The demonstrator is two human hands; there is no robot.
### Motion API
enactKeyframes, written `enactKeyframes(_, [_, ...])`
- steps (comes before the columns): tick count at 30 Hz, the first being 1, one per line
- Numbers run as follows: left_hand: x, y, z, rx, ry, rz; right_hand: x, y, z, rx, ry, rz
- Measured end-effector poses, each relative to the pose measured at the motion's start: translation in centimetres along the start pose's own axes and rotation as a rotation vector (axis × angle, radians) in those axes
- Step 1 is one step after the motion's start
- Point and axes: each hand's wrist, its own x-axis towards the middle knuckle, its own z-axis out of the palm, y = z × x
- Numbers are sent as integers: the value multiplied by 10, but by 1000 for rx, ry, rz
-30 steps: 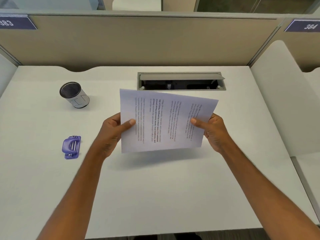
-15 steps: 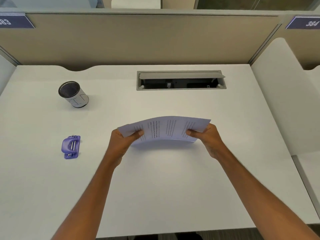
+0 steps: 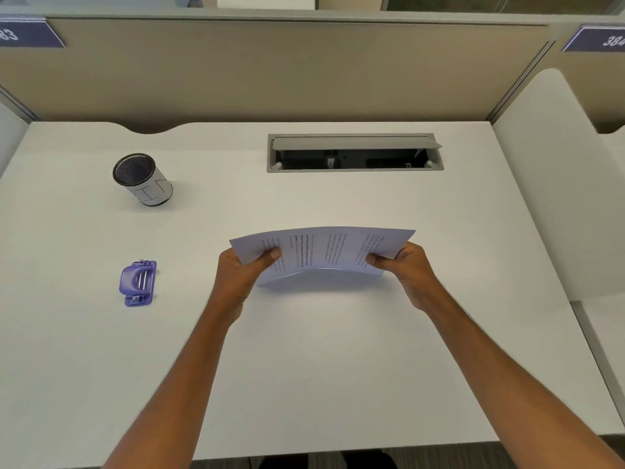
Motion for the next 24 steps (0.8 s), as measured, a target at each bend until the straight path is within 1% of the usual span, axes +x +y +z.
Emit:
enactKeyframes(6, [0, 8, -5, -205, 19, 21, -3, -4, -11, 17, -10, -46])
enactKeyframes(10, [0, 12, -6, -369, -25, 22, -3, -15, -6, 112, -28, -60])
enactKeyframes(12, [-1, 13, -2, -426, -48, 5, -2, -22, 1, 199, -41, -64])
enactKeyframes(17, [-4, 8, 17, -572, -53, -54, -1, -33, 36, 402, -88, -87])
enactKeyframes(21, [-8, 0, 41, -721, -6, -175, -4, -36, 67, 453, -132, -86])
enactKeyframes(24, [-13, -5, 58, -806, -2, -239, -3, -37, 81, 481, -107, -94])
